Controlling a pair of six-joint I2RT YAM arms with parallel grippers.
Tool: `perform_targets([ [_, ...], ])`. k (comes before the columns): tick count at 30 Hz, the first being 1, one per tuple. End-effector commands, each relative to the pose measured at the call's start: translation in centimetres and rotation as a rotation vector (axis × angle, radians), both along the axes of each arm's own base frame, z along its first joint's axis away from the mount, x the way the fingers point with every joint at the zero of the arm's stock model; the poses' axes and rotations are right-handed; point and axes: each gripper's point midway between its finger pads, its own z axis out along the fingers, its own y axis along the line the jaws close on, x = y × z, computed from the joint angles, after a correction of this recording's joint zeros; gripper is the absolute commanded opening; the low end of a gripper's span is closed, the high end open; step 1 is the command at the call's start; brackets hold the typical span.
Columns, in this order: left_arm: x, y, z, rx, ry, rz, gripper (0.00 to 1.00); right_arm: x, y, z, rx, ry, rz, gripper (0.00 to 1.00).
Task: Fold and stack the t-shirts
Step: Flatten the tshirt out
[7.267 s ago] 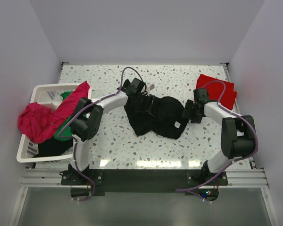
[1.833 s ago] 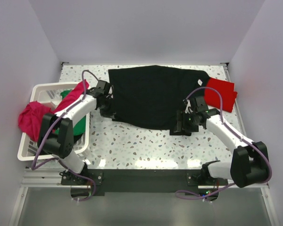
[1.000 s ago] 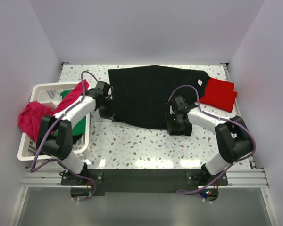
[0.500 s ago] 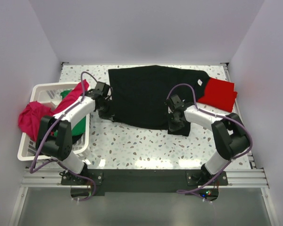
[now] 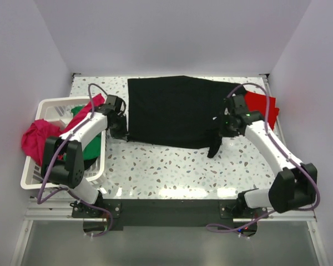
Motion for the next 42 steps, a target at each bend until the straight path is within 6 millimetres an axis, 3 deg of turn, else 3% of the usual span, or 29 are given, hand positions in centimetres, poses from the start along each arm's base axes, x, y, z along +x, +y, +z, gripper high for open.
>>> perform_targets([
  [1, 0.8, 2.0, 1.5, 0.038, -0.053, 0.01, 0.0, -1.8, -5.3, 0.9, -0.076, 0.027, -0.176, 0.0],
  [2, 0.9, 2.1, 1.6, 0.039, -0.056, 0.009, 0.0, -2.3, -7.1, 0.8, -0.098, 0.042, -0.242, 0.0],
  [5, 0.9, 2.4, 1.8, 0.042, -0.059, 0.012, 0.0, -4.8, -9.9, -0.1, -0.138, 0.088, -0.367, 0.0],
  [10, 0.6, 2.6, 1.3, 0.05, -0.046, 0.015, 0.0, -7.8, -11.0, -3.5, -0.126, 0.182, -0.459, 0.0],
  [16, 0.9, 3.8, 1.5, 0.096, -0.054, 0.01, 0.0, -8.0, -11.7, -5.9, -0.095, 0.274, -0.556, 0.02],
  [17, 1.0, 3.9, 1.5, 0.099, -0.056, 0.008, 0.0, -8.1, -11.7, -6.1, -0.086, 0.289, -0.566, 0.06],
  [20, 1.3, 3.9, 1.6, 0.099, -0.061, 0.005, 0.0, -8.1, -11.6, -6.2, -0.078, 0.314, -0.591, 0.43],
  [21, 1.5, 4.0, 1.7, 0.098, -0.065, 0.006, 0.0, -8.2, -11.6, -6.3, -0.077, 0.32, -0.597, 0.69],
  [24, 1.7, 3.9, 1.8, 0.094, -0.071, 0.004, 0.0, -8.8, -11.6, -6.9, -0.062, 0.343, -0.627, 0.78],
  [30, 1.9, 3.6, 1.7, 0.074, -0.073, -0.01, 0.0, -9.2, -11.3, -8.5, -0.04, 0.379, -0.647, 0.77],
  [35, 2.0, 3.3, 1.5, 0.063, -0.069, -0.021, 0.0, -9.3, -10.9, -10.5, -0.016, 0.425, -0.655, 0.54],
  [42, 2.7, 2.7, 1.5, 0.034, -0.075, -0.032, 0.0, -8.8, -11.0, -11.3, -0.019, 0.42, -0.666, 0.4],
])
